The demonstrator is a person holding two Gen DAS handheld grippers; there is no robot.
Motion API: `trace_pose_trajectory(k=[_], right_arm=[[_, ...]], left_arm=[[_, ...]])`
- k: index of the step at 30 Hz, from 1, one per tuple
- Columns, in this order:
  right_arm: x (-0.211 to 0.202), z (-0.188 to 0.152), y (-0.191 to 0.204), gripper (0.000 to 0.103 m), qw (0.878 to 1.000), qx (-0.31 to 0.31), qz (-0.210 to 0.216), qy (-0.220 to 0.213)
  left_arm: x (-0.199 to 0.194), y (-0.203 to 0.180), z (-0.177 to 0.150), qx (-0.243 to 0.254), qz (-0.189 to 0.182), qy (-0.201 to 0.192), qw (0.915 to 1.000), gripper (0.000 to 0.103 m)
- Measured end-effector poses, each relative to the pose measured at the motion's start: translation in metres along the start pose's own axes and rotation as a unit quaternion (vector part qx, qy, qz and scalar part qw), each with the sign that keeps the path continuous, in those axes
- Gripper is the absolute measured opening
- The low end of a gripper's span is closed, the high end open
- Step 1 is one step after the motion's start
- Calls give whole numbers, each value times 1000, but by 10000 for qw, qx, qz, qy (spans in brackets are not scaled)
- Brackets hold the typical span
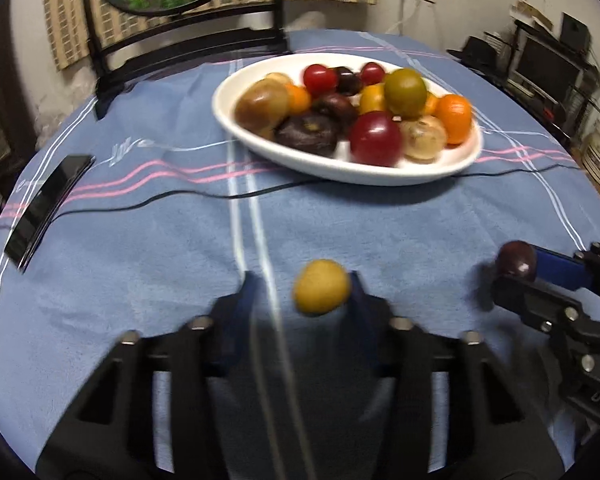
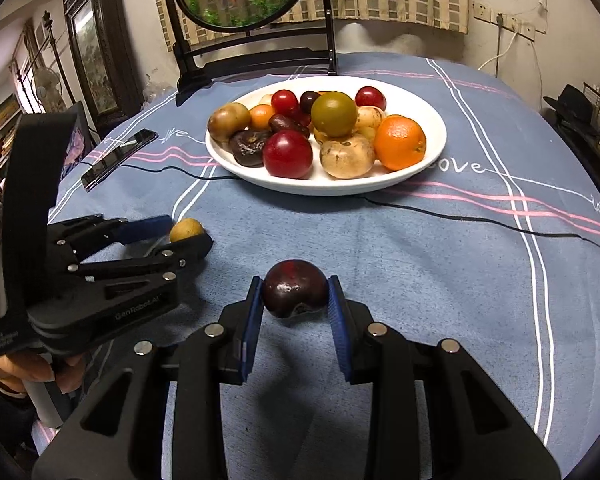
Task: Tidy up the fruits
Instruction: 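Grasp the dark plum with the right tool while the left tool grasps the small yellow fruit, then carry plum and yellow fruit to the plate and open both tools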
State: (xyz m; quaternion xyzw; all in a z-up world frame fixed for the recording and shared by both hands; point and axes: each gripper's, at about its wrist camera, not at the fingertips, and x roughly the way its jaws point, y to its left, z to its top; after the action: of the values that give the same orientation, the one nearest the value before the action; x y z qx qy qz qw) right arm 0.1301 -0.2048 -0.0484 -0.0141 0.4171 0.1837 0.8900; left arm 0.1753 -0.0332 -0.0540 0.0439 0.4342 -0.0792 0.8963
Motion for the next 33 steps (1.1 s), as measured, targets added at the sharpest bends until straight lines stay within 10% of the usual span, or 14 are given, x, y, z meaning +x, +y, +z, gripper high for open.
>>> trace_pose_trajectory(k=[33], right_arm=[[-11, 87, -35, 32, 9964, -273, -408, -694]], left_arm=[[-13, -22, 98, 111, -178, -328, 9992, 27]])
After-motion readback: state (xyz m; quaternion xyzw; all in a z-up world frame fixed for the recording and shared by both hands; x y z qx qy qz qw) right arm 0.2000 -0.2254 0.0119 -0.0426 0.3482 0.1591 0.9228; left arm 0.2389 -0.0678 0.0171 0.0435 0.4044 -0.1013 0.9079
